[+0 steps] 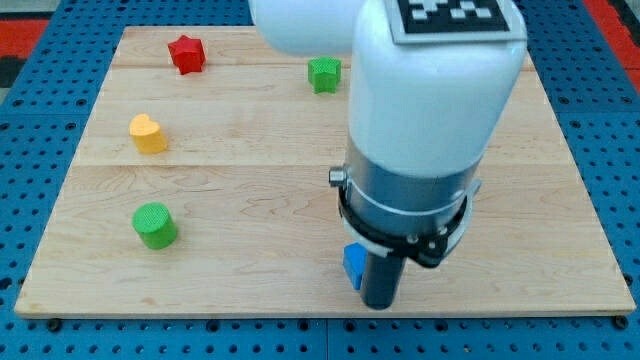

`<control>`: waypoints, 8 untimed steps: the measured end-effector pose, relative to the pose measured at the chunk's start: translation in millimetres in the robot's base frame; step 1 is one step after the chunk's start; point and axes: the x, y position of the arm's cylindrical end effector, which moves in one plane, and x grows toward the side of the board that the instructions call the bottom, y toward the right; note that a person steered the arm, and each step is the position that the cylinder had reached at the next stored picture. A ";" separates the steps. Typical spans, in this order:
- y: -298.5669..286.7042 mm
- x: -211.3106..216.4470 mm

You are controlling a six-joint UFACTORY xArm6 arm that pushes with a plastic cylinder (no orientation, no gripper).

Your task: Move yellow hexagon into blue cube

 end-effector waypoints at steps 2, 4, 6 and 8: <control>34.3 -33.3; 95.7 -108.6; -21.6 -115.8; -53.6 -147.8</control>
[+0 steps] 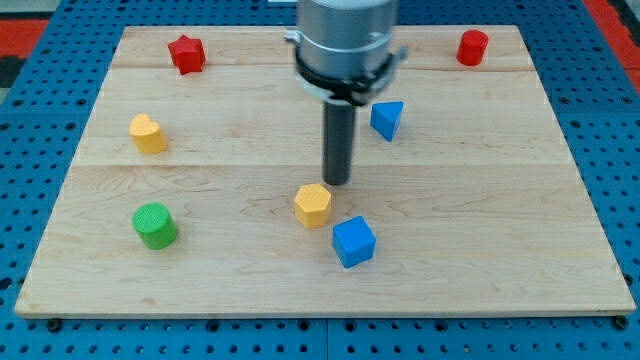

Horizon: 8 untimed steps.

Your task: Move yellow hexagon into blue cube

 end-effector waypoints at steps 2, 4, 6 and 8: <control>-40.7 31.5; 2.9 30.8; 4.0 27.4; 44.2 7.2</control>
